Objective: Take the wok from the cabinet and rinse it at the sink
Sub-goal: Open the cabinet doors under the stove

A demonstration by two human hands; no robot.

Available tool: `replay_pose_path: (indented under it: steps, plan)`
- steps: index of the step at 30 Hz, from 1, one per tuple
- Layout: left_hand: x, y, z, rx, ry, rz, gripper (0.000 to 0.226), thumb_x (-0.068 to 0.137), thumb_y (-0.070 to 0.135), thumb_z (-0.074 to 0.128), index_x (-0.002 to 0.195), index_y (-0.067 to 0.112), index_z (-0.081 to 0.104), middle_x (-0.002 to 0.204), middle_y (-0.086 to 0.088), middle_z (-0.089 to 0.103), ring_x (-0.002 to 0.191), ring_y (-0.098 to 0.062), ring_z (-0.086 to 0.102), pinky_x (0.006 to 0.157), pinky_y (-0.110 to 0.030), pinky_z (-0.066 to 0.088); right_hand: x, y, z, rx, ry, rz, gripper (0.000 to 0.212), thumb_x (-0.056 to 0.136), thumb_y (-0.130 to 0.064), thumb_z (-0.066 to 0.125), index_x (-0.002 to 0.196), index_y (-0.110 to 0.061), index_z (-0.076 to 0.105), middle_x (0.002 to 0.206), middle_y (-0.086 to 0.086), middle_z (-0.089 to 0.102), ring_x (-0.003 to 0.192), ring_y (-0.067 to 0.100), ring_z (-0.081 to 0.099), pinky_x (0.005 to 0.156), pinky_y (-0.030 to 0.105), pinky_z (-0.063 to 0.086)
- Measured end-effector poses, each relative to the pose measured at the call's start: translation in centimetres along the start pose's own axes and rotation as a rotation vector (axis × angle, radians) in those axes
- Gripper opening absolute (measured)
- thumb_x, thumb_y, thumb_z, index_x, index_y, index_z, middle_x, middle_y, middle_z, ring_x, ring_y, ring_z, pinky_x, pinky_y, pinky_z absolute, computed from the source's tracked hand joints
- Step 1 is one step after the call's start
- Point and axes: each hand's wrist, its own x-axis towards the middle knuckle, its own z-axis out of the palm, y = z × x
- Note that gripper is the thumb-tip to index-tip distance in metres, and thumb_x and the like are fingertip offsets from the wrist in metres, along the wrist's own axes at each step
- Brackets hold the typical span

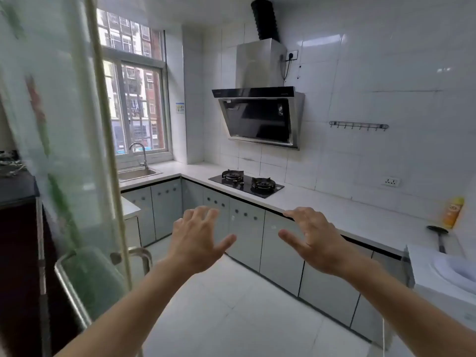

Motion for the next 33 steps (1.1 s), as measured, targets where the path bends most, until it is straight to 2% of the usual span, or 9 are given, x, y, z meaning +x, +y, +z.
replay_pose_path:
  steps: [4, 9, 14, 19, 25, 33]
  plan:
    - [2.9, 2.9, 2.7, -0.010, -0.004, -0.044, 0.075, 0.082, 0.076, 0.044, 0.140, 0.029, 0.039, 0.147, 0.001, 0.043, 0.135, -0.022, 0.036, 0.107, -0.045, 0.038, 1.0, 5.0, 0.2, 0.029, -0.020, -0.004, 0.072, 0.086, -0.070, 0.030, 0.144, -0.029, 0.035, 0.148, -0.004, 0.037, 0.136, 0.015, 0.029, 0.112, 0.034, 0.025]
    - [6.5, 7.0, 6.5, -0.003, -0.044, -0.092, 0.075, 0.084, 0.074, 0.045, 0.143, 0.028, 0.038, 0.147, 0.001, 0.042, 0.134, -0.021, 0.037, 0.105, -0.043, 0.037, 3.3, 11.4, 0.8, 0.049, -0.021, -0.033, 0.068, 0.088, -0.068, 0.031, 0.142, -0.027, 0.037, 0.144, -0.003, 0.041, 0.131, 0.014, 0.034, 0.109, 0.033, 0.027]
    - [11.3, 8.1, 9.7, 0.001, -0.070, -0.117, 0.076, 0.085, 0.073, 0.044, 0.144, 0.027, 0.036, 0.148, 0.001, 0.040, 0.134, -0.022, 0.036, 0.106, -0.043, 0.037, 7.5, 15.6, 2.3, 0.070, -0.030, -0.031, 0.083, 0.079, -0.079, 0.017, 0.141, -0.028, 0.039, 0.141, -0.005, 0.044, 0.129, 0.013, 0.036, 0.108, 0.033, 0.030]
    - [17.9, 6.8, 14.3, 0.008, -0.070, -0.124, 0.073, 0.084, 0.074, 0.042, 0.141, 0.028, 0.038, 0.148, 0.001, 0.041, 0.134, -0.024, 0.036, 0.104, -0.044, 0.038, 13.6, 18.8, 5.4, 0.072, -0.041, 0.013, 0.084, 0.077, -0.077, 0.019, 0.141, -0.027, 0.040, 0.145, -0.003, 0.042, 0.133, 0.017, 0.034, 0.109, 0.035, 0.029]
    - [27.5, 3.4, 20.2, -0.036, -0.104, -0.126, 0.075, 0.084, 0.075, 0.041, 0.141, 0.026, 0.039, 0.147, -0.001, 0.041, 0.132, -0.025, 0.039, 0.102, -0.044, 0.042, 23.3, 21.6, 8.1, -0.002, -0.099, 0.070, 0.062, 0.091, -0.063, 0.034, 0.144, -0.030, 0.035, 0.149, -0.003, 0.034, 0.137, 0.018, 0.029, 0.111, 0.038, 0.029]
    - [38.5, -1.9, 24.8, -0.028, -0.117, -0.124, 0.075, 0.084, 0.076, 0.040, 0.140, 0.027, 0.038, 0.147, -0.002, 0.041, 0.132, -0.025, 0.039, 0.103, -0.044, 0.041, 35.6, 24.0, 12.8, 0.048, -0.089, 0.071, 0.061, 0.092, -0.063, 0.034, 0.144, -0.031, 0.035, 0.150, -0.004, 0.033, 0.138, 0.015, 0.027, 0.111, 0.037, 0.025]
